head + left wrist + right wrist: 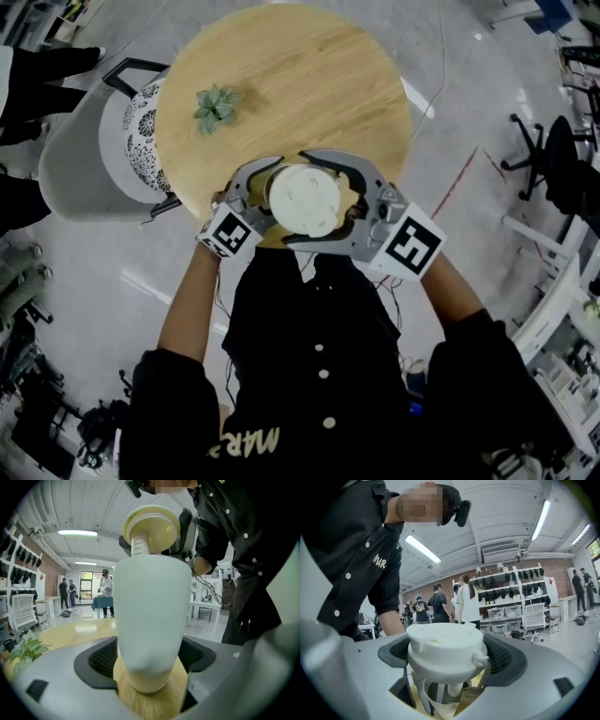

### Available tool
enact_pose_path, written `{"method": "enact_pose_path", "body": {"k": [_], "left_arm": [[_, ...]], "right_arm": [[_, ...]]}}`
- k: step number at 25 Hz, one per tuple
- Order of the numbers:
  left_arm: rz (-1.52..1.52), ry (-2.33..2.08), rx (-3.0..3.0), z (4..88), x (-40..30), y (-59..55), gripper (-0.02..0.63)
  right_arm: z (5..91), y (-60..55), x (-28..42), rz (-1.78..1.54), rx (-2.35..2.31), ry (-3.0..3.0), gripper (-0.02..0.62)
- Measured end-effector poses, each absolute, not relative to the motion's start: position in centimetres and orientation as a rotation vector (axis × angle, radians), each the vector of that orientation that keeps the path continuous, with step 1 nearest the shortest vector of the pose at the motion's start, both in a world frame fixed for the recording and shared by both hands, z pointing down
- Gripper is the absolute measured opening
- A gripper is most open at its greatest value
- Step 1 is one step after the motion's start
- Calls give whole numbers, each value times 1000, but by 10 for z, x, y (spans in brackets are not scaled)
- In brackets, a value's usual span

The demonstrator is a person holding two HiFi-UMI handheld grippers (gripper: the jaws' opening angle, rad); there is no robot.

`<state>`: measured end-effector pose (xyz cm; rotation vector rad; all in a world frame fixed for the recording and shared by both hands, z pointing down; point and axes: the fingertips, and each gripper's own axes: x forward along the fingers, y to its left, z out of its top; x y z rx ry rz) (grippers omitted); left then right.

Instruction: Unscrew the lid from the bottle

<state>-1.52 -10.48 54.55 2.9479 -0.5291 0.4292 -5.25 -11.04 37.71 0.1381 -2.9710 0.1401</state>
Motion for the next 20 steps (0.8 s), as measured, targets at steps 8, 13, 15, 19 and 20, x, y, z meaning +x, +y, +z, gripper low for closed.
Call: {"method": "enact_pose_path", "body": {"k": [8,13,15,19,20], "left_arm": [[537,-659,2934,518,-38,-99,380],[519,-863,2896,482,-67,-100,380],[504,-958,2877,456,-78,-99,380],[402,-1186,2797,384,-94,-98,373],[380,-1250,2773,366,-98,-99,354]], "right_arm": [[330,-113,-43,124,346,-2950,472],[293,-123,-26,144,529,-2933,472],[273,-130,-17,128,626,-2938,472],[240,-140,7,101,822,-2935,472],[234,-143,14,91,873,-2932,472]]}}
